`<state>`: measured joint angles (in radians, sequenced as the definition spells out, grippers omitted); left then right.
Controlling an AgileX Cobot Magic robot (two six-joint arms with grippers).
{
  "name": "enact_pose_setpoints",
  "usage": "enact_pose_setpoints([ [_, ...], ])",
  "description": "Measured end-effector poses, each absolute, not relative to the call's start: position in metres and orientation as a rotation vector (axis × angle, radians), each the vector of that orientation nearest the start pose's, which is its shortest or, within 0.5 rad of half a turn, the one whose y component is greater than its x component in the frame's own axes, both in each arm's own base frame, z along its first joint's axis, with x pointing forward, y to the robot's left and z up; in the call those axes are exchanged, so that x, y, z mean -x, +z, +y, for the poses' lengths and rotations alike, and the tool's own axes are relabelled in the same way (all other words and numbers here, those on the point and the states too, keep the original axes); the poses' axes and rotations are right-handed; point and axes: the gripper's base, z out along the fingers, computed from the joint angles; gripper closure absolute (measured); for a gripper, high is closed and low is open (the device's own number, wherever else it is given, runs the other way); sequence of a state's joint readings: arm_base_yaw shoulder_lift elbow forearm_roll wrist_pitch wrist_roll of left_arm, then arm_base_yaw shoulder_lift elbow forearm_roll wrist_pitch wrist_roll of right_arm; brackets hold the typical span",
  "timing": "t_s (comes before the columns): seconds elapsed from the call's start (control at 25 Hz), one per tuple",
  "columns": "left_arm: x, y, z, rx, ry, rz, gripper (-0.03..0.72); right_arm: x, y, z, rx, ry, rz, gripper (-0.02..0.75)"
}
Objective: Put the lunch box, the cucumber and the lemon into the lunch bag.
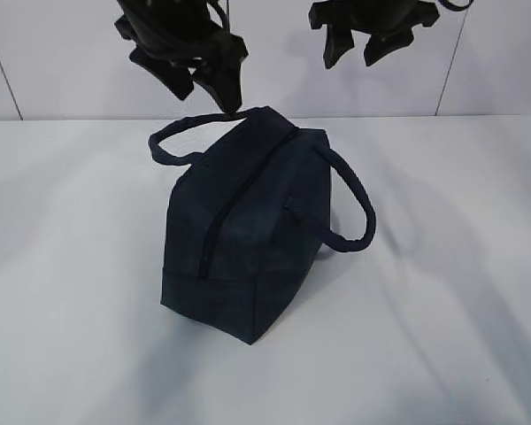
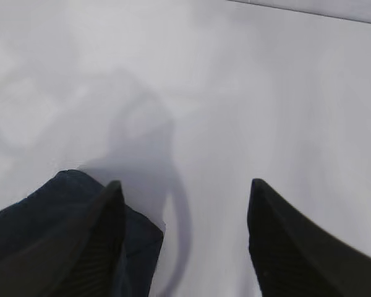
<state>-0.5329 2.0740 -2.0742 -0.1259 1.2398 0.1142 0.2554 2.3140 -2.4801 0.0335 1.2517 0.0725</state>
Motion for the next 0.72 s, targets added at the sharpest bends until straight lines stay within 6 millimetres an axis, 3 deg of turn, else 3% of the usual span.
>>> enact_pose_setpoints([
  [0.28,-0.368,0.358,-0.228,-0.819,-0.288,2.516,0.141,-0.453,0.345,0.121,0.298,0.141,2.576,0.269],
  [0.48,-0.354,0.387,-0.217,-0.798,-0.267,2.453,0.179,-0.411,0.368,0.109,0.316,0.119,2.595,0.269],
  [0.72,-0.321,0.401,-0.196,-0.782,-0.257,2.468,0.231,-0.357,0.368,0.093,0.343,0.079,2.672,0.269],
])
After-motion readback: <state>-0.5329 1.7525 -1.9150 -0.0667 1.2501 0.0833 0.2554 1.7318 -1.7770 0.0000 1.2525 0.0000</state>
